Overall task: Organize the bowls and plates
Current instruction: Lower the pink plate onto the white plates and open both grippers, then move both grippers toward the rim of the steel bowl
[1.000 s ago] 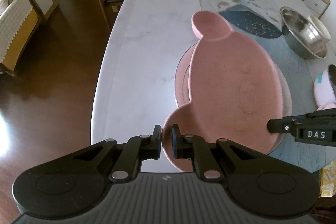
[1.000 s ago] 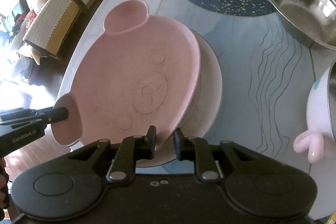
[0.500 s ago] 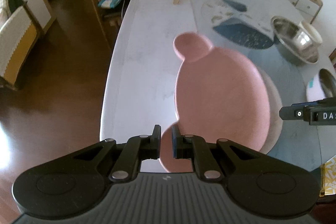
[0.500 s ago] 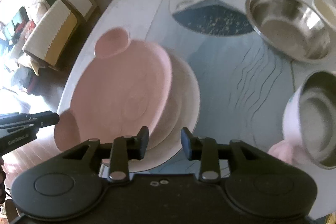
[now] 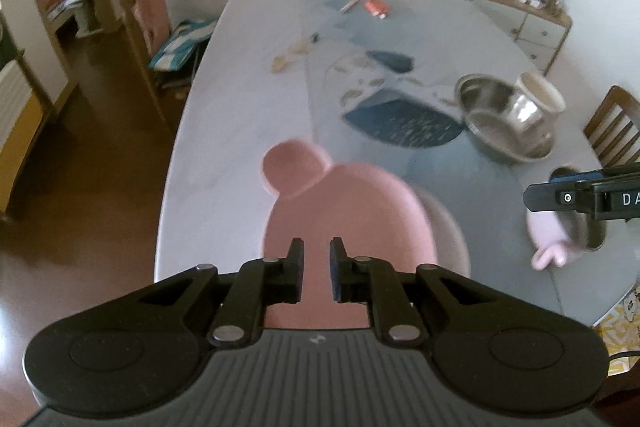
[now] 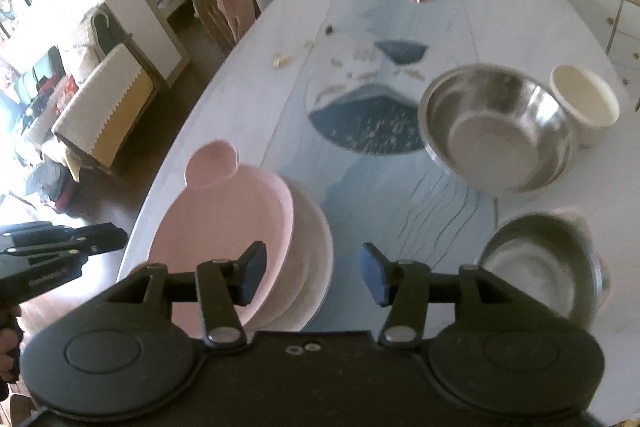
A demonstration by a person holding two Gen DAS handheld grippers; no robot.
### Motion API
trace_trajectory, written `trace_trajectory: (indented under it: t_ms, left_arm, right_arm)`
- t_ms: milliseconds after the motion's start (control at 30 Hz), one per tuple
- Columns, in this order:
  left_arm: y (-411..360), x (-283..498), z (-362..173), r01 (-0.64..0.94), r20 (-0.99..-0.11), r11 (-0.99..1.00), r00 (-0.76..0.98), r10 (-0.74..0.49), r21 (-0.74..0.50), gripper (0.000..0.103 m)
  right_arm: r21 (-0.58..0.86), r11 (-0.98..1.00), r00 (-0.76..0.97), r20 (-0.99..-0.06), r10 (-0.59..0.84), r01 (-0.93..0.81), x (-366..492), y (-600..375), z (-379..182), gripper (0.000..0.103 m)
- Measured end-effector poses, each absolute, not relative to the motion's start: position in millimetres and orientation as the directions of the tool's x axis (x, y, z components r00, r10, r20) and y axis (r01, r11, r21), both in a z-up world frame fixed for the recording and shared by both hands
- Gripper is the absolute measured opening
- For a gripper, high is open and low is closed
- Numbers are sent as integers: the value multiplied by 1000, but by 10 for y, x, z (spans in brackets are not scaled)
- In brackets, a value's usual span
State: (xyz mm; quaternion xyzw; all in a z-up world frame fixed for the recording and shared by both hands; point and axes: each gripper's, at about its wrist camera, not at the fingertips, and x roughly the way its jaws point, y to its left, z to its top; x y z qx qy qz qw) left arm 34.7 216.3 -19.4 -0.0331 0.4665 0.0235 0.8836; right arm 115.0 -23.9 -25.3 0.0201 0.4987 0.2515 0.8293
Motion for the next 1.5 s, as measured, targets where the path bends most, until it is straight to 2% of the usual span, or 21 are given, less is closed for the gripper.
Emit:
trace_trajectory:
  t_ms: [133, 233, 300, 333, 567, 633, 700, 767, 900, 1200, 1500]
  left_arm:
    - [1957, 508, -96, -31, -810, 999, 587, -11, -37, 24]
    - [1790, 619, -26, 5, -795, 1000, 607, -26, -29, 38]
    - [1687, 690, 19, 22, -783, 999, 621, -32, -23, 57]
    - [1633, 733, 44, 30, -775, 999, 631, -35, -21, 59]
    - [1223, 1106, 163, 88, -750, 996, 657, -76, -24, 59]
    - [1078, 1232, 181, 107, -740, 994, 666, -91, -27, 63]
    - [938, 1340, 198, 117, -724, 993, 682, -99, -25, 72]
    - [805, 1456, 205, 123, -713, 992, 693, -105, -26, 76]
    - [605, 1702, 139, 127, -716, 990, 686, -127, -55, 77]
    - [192, 2224, -180, 121, -750, 989, 646, -142, -83, 77]
    - [71, 2605, -602, 62, -808, 997, 584, -77, -50, 77]
  right_arm:
    - [269, 879, 416, -801, 431, -393, 1215, -401, -120, 59]
    - [256, 888, 446, -791, 419, -381, 1271, -553, -52, 62]
    - [249, 896, 464, -785, 410, -369, 1320, -669, -17, 64]
    - [245, 899, 472, -784, 404, -362, 1348, -725, -3, 64]
    - [223, 925, 525, -771, 360, -308, 1591, -1129, 82, 77]
    - [224, 929, 535, -767, 354, -294, 1652, -1220, 98, 80]
    - [218, 933, 547, -763, 345, -286, 1712, -1304, 104, 84]
    - [209, 938, 561, -757, 335, -277, 1782, -1384, 105, 90]
    - [209, 945, 587, -743, 321, -252, 1910, -1577, 77, 100]
    - [206, 960, 573, -770, 279, -191, 2310, -1861, -198, 101]
    - [191, 971, 511, -826, 238, -143, 2669, -1932, -684, 101]
